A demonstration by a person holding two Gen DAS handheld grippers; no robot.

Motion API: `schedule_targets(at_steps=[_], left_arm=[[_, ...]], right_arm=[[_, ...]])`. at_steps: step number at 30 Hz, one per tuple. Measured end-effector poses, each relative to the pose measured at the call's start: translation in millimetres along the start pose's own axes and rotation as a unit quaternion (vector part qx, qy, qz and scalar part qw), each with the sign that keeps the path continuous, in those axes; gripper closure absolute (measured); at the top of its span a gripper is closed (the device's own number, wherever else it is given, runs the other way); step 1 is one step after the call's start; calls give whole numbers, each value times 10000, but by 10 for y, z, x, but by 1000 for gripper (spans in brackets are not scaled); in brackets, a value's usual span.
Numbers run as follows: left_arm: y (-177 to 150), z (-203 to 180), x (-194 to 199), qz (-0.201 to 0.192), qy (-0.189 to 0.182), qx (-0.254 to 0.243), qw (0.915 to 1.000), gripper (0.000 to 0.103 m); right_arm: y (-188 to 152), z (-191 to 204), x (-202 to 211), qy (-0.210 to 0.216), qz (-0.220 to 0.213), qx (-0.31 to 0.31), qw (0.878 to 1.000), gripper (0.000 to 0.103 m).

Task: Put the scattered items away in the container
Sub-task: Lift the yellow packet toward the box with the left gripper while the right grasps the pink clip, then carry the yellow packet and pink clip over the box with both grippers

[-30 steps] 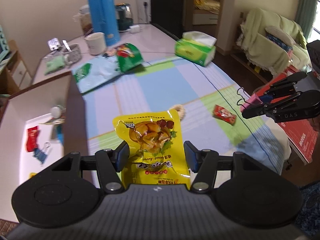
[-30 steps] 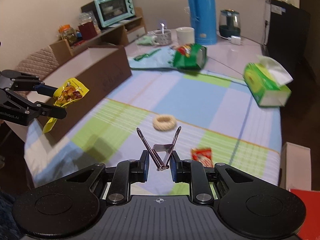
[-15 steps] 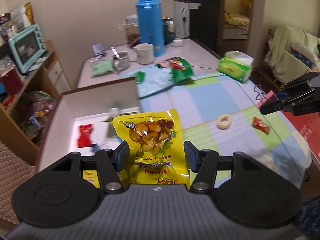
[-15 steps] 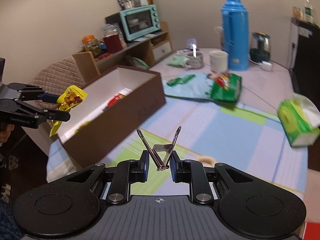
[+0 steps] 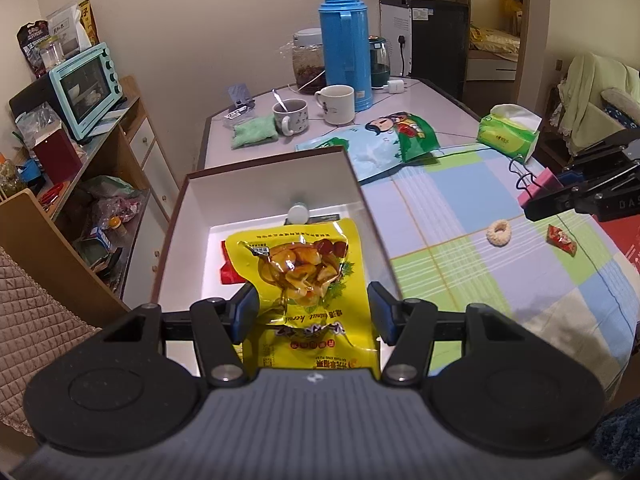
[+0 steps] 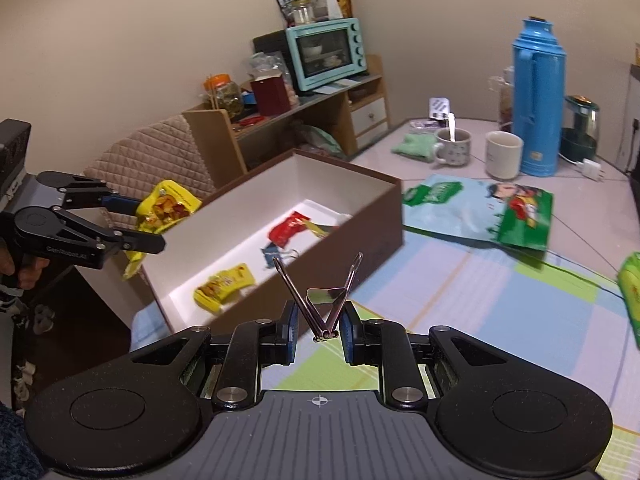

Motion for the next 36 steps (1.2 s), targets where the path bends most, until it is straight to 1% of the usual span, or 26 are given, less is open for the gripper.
schedule_targets(at_steps=[5, 10, 24, 29, 36], left_arm=[[-13, 203, -19, 14, -35, -4, 10000, 49], [3, 381, -55, 32, -71, -29, 10000, 49], [10, 803, -205, 124, -207, -44, 9997, 49], [24, 948, -328, 179, -235, 19, 9996, 49], [28, 1139, -633, 404, -231, 184, 9987, 49]], right_arm=[[118, 230, -121, 95, -67, 48, 9999, 82], [216, 382, -260, 64, -52, 64, 9999, 82], [541, 659, -668, 147, -51, 56, 9999, 82], [644, 713, -835, 154, 7, 39, 9999, 82], [736, 732, -1084, 125, 150, -30, 9998, 82]])
Point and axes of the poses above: each gripper's, at about its wrist camera, not at the fingertips, and x roughly against the way its jaws point, z to its left, y to its top, the point moved 1 cm from there along -x, roughly the way its jaws point, and after that the axes turned 15 degrees about -y, right-handed, at the moved point
